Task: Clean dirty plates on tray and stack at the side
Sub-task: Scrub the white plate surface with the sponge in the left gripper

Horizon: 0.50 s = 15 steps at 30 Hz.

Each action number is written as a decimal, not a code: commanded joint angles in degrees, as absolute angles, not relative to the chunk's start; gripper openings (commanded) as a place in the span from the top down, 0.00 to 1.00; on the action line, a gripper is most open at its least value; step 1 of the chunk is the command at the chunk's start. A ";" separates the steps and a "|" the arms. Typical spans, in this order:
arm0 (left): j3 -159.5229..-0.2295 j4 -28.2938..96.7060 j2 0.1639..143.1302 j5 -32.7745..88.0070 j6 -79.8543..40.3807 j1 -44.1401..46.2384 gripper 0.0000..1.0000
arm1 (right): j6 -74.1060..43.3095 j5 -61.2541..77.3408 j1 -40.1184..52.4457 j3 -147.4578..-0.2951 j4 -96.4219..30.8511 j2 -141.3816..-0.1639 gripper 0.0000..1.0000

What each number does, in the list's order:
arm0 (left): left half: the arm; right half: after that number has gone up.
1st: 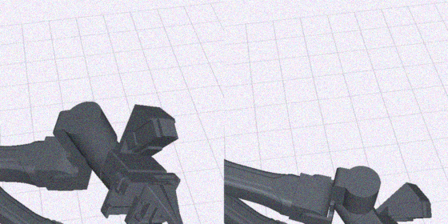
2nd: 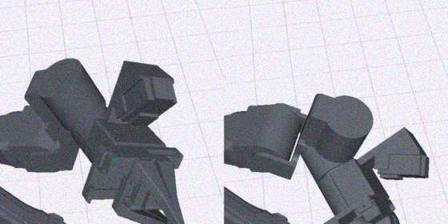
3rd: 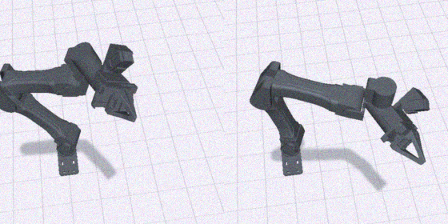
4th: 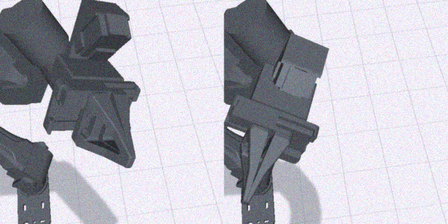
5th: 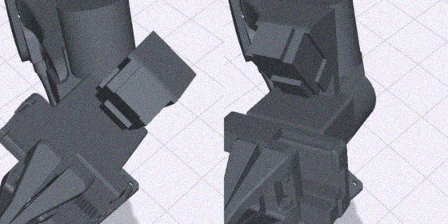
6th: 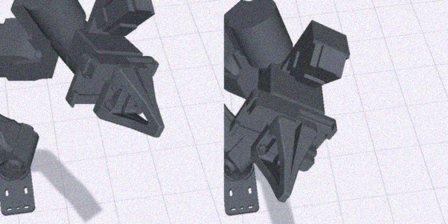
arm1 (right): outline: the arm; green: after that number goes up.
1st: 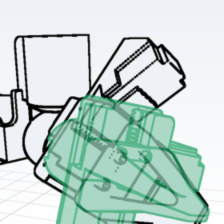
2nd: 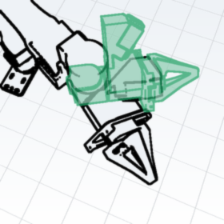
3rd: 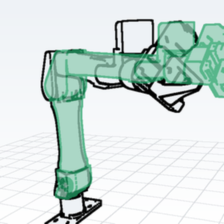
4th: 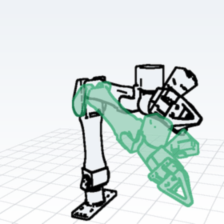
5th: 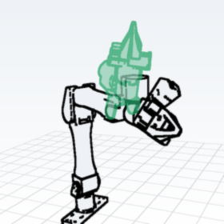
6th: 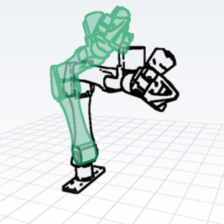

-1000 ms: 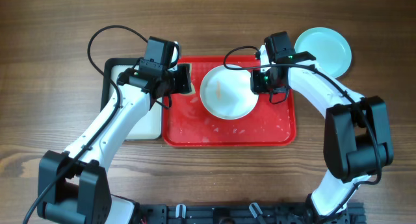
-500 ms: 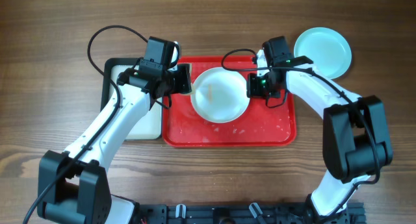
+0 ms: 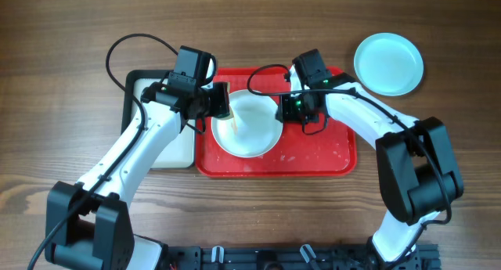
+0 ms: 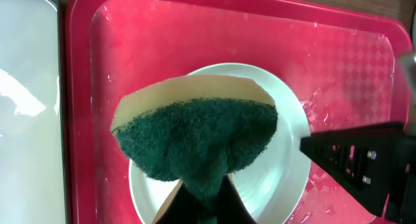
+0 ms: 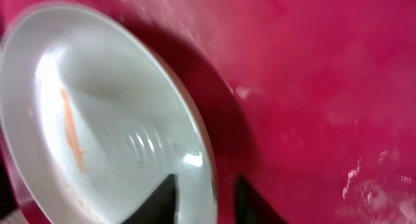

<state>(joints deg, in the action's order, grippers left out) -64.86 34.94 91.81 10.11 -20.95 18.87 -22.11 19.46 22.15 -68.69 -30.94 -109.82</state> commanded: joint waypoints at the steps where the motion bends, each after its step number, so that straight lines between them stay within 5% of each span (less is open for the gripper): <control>1: -64.71 34.96 91.68 9.34 -21.28 19.29 0.96 | -21.02 18.35 22.17 -68.49 -28.88 -110.48 0.62; 13: -64.71 35.81 91.68 9.34 -21.30 19.29 0.96 | -21.19 17.19 22.17 -66.72 -27.73 -110.48 0.78; 15: -64.71 35.83 91.68 9.34 -21.30 19.29 0.96 | -21.21 17.19 22.20 -66.72 -27.94 -110.48 0.90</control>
